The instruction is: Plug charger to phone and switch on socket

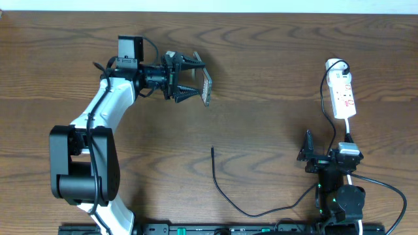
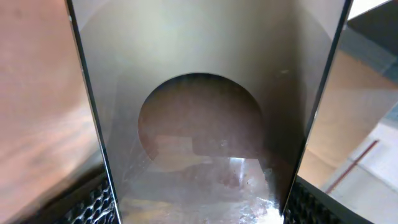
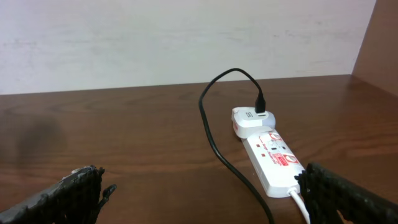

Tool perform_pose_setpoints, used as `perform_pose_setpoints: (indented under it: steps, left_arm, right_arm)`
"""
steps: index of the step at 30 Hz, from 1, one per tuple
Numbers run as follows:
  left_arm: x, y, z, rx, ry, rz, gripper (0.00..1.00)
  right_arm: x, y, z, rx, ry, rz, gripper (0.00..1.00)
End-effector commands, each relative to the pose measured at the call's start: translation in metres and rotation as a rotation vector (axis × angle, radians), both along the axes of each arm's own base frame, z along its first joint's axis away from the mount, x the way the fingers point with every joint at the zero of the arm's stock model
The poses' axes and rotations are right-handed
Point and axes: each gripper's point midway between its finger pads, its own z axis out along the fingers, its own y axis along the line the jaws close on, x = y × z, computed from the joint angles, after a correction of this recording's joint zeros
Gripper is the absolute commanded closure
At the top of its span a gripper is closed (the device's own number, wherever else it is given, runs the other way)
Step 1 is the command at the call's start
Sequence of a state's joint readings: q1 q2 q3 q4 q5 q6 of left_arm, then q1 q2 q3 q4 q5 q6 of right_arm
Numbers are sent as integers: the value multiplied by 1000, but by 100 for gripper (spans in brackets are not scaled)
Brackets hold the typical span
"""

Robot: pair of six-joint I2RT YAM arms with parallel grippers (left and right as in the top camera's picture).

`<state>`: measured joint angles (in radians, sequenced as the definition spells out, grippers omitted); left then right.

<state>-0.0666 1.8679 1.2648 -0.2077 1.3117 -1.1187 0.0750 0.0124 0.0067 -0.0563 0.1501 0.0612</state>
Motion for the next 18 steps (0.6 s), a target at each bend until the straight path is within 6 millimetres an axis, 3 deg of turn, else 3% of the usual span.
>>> perform_pose_setpoints:
  steps: [1, 9, 18]
  left_arm:
    - [9, 3, 24, 40, -228, -9, 93]
    - [27, 13, 7, 172, -277, 74, 93]
    - [45, 19, 9, 224, -344, 139, 92]
  right_arm:
    - [0, 0, -1, 12, 4, 0, 1]
    - [0, 0, -1, 12, 4, 0, 1]
    - [0, 0, -1, 12, 4, 0, 1]
